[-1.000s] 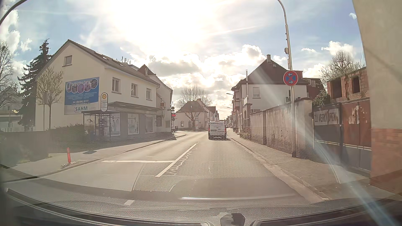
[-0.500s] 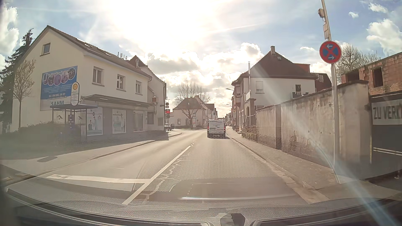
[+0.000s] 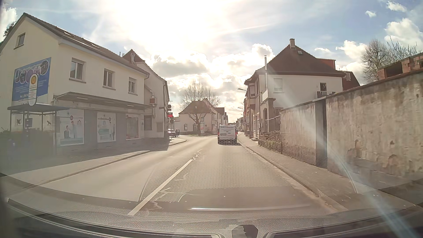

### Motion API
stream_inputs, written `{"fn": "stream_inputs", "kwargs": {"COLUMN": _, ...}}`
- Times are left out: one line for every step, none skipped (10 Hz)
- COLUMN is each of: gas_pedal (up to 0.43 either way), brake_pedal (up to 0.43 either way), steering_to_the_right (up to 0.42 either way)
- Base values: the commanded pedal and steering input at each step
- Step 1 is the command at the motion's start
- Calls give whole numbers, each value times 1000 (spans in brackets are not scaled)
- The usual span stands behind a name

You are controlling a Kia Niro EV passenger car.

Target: Follow the waypoints while adhering to traffic rules and regulations

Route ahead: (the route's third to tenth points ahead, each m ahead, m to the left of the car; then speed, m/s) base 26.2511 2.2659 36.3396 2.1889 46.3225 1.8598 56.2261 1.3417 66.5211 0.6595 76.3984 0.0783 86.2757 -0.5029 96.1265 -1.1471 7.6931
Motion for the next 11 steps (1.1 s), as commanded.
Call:
{"fn": "stream_inputs", "kwargs": {"gas_pedal": 98, "brake_pedal": 0, "steering_to_the_right": 2}}
{"fn": "stream_inputs", "kwargs": {"gas_pedal": 79, "brake_pedal": 0, "steering_to_the_right": 2}}
{"fn": "stream_inputs", "kwargs": {"gas_pedal": 79, "brake_pedal": 0, "steering_to_the_right": 2}}
{"fn": "stream_inputs", "kwargs": {"gas_pedal": 79, "brake_pedal": 0, "steering_to_the_right": 2}}
{"fn": "stream_inputs", "kwargs": {"gas_pedal": 79, "brake_pedal": 0, "steering_to_the_right": 2}}
{"fn": "stream_inputs", "kwargs": {"gas_pedal": 79, "brake_pedal": 0, "steering_to_the_right": 2}}
{"fn": "stream_inputs", "kwargs": {"gas_pedal": 79, "brake_pedal": 0, "steering_to_the_right": 2}}
{"fn": "stream_inputs", "kwargs": {"gas_pedal": 79, "brake_pedal": 0, "steering_to_the_right": 2}}
{"fn": "stream_inputs", "kwargs": {"gas_pedal": 79, "brake_pedal": 0, "steering_to_the_right": 2}}
{"fn": "stream_inputs", "kwargs": {"gas_pedal": 79, "brake_pedal": 0, "steering_to_the_right": 2}}
{"fn": "stream_inputs", "kwargs": {"gas_pedal": 87, "brake_pedal": 0, "steering_to_the_right": 2}}
